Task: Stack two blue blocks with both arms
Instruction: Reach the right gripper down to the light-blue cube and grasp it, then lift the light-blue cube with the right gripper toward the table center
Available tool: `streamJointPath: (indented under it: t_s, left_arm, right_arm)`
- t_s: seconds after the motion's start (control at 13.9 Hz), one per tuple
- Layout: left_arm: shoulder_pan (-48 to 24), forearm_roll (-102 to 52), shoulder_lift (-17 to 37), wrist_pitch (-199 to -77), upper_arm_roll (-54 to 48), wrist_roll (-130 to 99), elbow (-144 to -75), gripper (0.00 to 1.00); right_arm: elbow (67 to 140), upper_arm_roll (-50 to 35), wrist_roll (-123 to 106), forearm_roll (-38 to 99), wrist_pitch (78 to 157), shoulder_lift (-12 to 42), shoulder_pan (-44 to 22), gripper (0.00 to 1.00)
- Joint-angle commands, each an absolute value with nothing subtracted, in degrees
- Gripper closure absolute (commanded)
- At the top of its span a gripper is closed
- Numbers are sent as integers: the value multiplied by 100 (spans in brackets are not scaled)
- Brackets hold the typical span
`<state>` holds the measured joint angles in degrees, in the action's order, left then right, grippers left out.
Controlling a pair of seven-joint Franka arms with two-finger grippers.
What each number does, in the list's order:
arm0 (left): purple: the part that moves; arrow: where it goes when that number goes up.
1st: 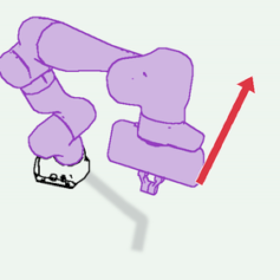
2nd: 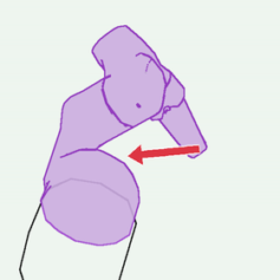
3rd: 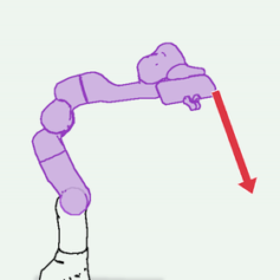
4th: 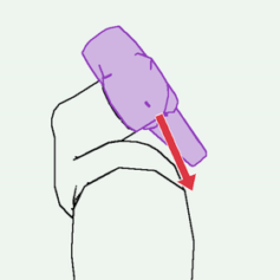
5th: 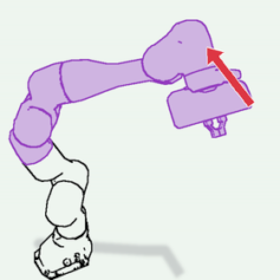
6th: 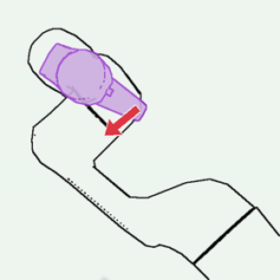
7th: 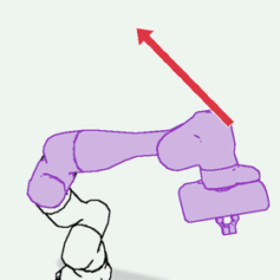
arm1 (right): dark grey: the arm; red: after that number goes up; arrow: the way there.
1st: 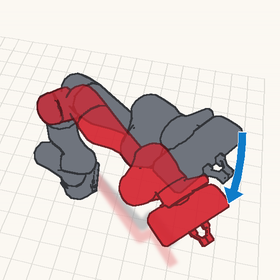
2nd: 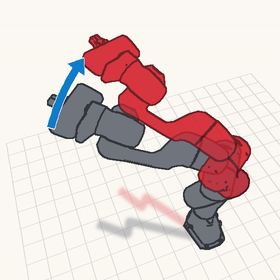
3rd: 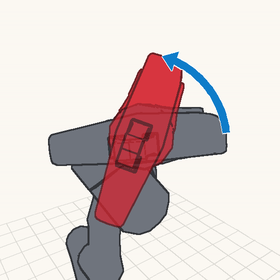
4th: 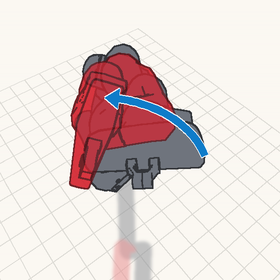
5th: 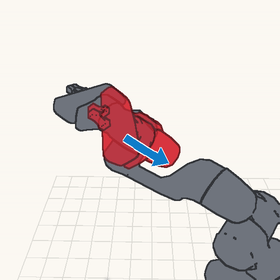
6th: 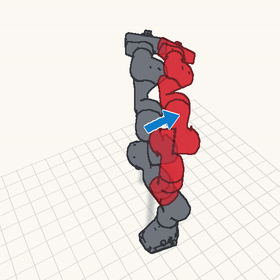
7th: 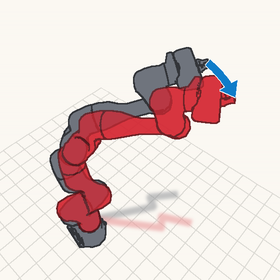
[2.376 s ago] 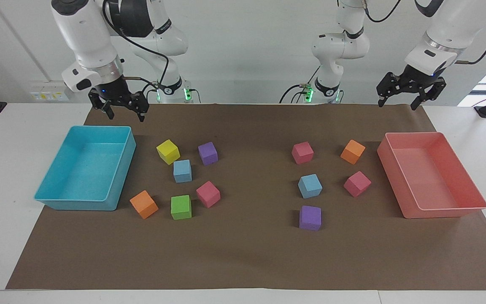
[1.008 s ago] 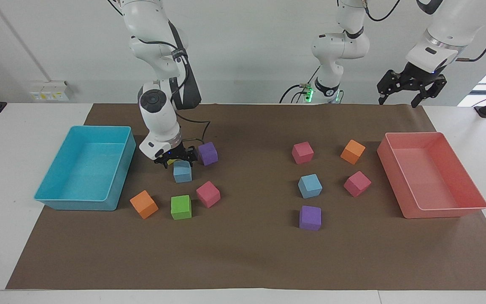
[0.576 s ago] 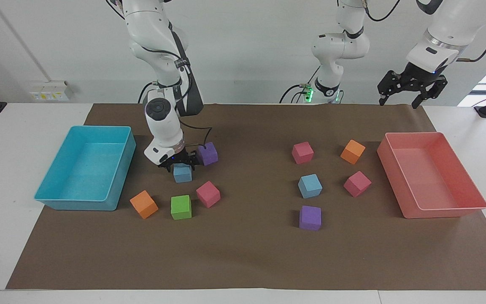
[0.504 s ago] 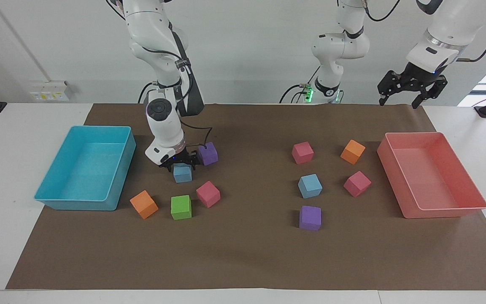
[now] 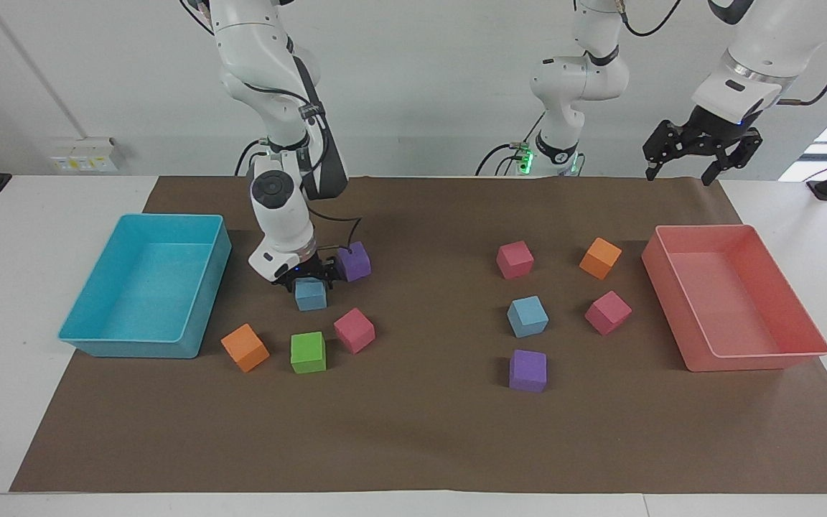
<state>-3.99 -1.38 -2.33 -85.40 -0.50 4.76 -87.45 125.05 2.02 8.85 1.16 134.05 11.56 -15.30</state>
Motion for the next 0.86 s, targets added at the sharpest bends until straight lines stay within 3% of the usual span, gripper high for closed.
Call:
streamJointPath:
  t_s: [0.0,0.07,0.43,0.79]
  left_arm:
    - [-369,-149,-387,-8666,-62,431,-8938,0]
    - [-369,-149,-387,-8666,-62,431,-8938,0]
    - [-369,-141,-387,-8701,-62,439,-8938,0]
    - [-369,-149,-387,-8710,-70,431,-8938,0]
  right_arm:
    - [12621,193,1159,220,13553,1134,-1503,72]
    - [12612,193,1386,220,13553,1142,-1520,100]
    - [12314,193,1398,202,13212,1117,-1529,100]
    - [11287,185,1283,202,11745,888,-1555,100]
